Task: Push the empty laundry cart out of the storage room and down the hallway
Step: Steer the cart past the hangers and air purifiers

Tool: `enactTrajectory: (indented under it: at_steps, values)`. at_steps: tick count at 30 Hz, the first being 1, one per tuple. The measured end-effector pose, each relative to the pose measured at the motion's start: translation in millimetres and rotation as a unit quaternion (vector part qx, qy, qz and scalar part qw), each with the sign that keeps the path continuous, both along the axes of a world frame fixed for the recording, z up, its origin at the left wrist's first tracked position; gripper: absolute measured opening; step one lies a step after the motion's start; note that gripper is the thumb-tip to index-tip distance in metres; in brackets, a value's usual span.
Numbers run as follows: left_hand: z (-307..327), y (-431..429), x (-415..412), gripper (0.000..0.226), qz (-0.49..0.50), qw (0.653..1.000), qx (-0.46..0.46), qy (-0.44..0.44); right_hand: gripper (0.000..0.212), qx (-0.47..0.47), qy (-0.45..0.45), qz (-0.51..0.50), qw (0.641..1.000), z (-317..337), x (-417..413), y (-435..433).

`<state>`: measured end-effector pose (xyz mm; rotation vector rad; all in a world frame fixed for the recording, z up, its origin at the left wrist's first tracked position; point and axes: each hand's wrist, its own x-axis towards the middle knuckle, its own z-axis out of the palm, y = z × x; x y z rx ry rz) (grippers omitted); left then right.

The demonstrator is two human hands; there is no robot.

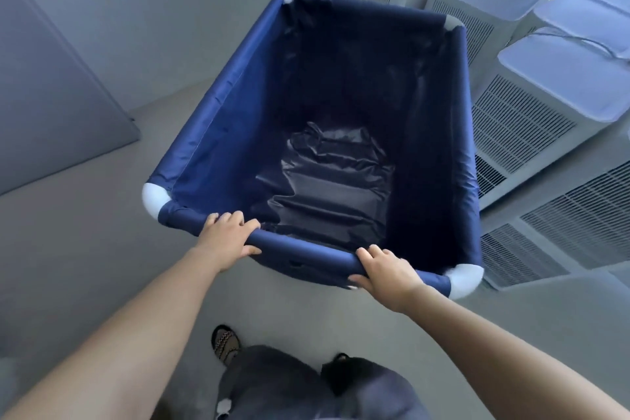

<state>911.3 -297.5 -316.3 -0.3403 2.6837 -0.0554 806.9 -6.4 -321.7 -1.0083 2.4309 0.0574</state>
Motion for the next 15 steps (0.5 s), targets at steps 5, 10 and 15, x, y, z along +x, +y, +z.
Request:
enactTrajectory:
  at_steps: [5,10,15]
  values:
    - [2,61,6,0.050,0.051,0.999,0.012,-0.010,0.045,0.018,0.020,-0.005,1.000,2,-4,46]
    - [3,109,18,0.051,0.080,0.997,0.012,0.005,0.045,0.002,0.061,-0.027,0.998,-3,0,86]
    - [6,159,37,0.050,0.116,0.993,0.024,0.006,0.053,0.000,0.102,-0.098,0.990,-17,25,121]
